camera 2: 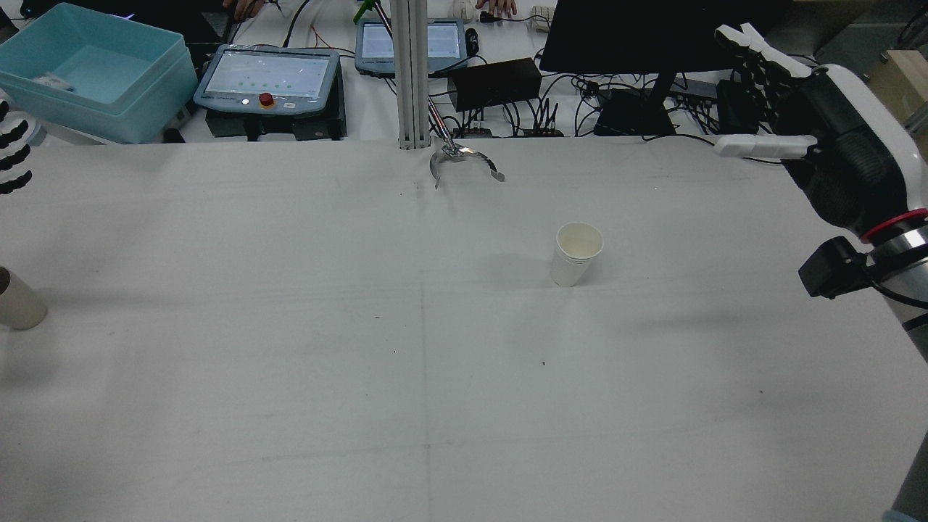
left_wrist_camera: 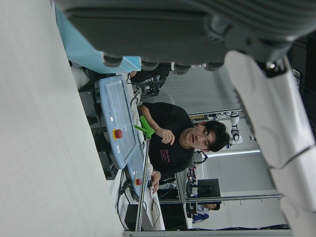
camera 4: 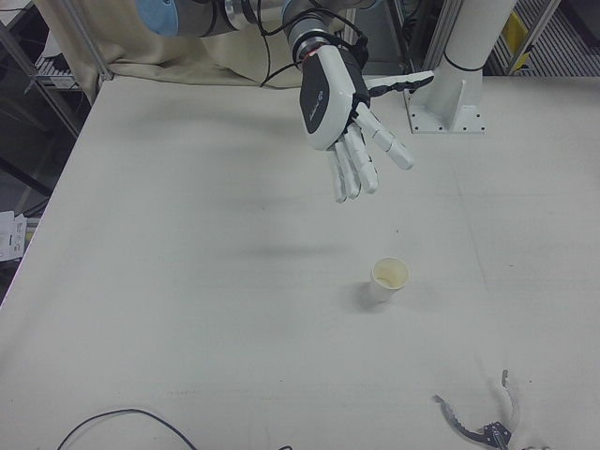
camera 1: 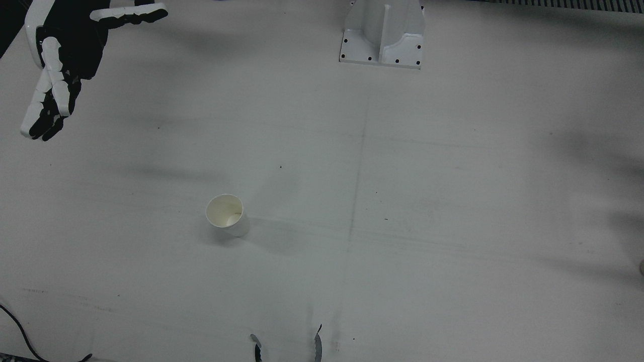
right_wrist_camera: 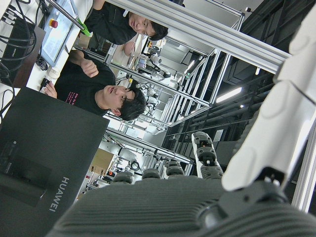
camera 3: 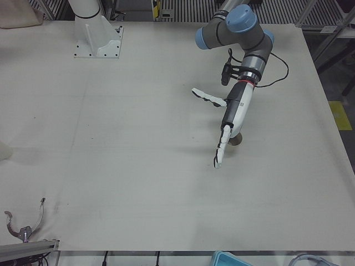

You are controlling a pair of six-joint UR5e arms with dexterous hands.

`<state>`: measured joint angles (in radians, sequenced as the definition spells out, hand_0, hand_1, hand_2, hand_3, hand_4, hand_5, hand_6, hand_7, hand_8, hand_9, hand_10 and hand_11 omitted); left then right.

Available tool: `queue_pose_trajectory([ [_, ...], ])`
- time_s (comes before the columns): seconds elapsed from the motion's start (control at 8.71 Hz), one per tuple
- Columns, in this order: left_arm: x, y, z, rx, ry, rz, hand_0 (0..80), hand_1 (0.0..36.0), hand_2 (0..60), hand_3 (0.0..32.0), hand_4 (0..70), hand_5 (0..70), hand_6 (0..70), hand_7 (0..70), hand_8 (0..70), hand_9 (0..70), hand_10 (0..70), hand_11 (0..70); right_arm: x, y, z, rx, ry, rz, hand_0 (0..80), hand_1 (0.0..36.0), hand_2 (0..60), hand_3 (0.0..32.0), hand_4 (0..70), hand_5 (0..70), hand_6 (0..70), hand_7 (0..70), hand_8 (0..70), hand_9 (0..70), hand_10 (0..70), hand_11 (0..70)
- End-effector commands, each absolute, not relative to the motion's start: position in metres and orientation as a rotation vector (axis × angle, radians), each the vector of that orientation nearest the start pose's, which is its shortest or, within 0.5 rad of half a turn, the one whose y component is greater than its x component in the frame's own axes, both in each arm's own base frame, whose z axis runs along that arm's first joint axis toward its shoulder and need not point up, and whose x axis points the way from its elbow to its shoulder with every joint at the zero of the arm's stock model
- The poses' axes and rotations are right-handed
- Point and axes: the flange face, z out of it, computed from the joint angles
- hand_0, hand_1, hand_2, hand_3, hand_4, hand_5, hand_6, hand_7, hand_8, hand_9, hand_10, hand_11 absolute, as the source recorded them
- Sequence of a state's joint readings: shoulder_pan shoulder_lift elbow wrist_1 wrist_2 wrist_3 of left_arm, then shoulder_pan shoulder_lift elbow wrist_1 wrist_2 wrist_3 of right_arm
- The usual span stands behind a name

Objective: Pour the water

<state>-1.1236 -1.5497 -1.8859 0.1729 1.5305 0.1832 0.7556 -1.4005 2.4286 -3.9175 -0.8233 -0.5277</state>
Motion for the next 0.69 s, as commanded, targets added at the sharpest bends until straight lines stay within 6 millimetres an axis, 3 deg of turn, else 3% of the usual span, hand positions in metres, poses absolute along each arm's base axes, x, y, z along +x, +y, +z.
queue_pose_trajectory([
  [0.0,0.078,-0.493,0.561,-0.156,2.122,-1.777,48.0,10.7,0.0,14.4,1.2,0.0,0.0,2.3,0.0,0.0,0.0,0.9,-0.099,-0.407,0.333,-0.503,2.539,-2.154,46.1,11.1,4.6,0.2,2.7,4.9,2.9,4.8,0.0,0.0,0.0,0.0],
  [0.11,0.076,-0.493,0.565,-0.138,2.135,-1.779,48.4,11.6,0.0,14.2,1.0,0.0,0.0,1.6,0.0,0.0,0.0,1.4,-0.087,-0.408,0.338,-0.557,2.517,-2.165,46.1,11.2,4.9,0.0,2.7,4.4,2.8,4.1,0.0,0.0,0.0,0.0],
  [0.23,0.071,-0.488,0.586,-0.093,2.136,-1.782,48.4,11.8,0.0,13.8,0.5,0.0,0.0,0.1,0.0,0.0,0.0,1.2,-0.088,-0.411,0.346,-0.576,2.507,-2.193,45.9,11.2,5.2,0.0,1.9,3.1,1.7,1.8,0.0,0.0,0.0,0.2],
  [0.34,0.061,-0.479,0.62,-0.001,2.149,-1.786,48.4,12.2,0.0,12.8,0.0,0.0,0.0,0.0,0.0,0.0,0.0,0.9,-0.092,-0.41,0.346,-0.566,2.517,-2.197,45.6,11.0,5.5,0.0,1.7,1.9,1.0,0.0,0.0,0.0,0.0,0.3],
  [0.57,0.058,-0.477,0.664,0.107,2.171,-1.721,48.6,13.0,0.0,12.0,0.0,0.0,0.0,0.0,0.0,0.0,0.0,0.5,-0.089,-0.411,0.345,-0.621,2.519,-2.2,43.9,10.2,6.0,0.0,1.2,1.1,0.3,0.0,0.0,0.0,0.0,0.0],
])
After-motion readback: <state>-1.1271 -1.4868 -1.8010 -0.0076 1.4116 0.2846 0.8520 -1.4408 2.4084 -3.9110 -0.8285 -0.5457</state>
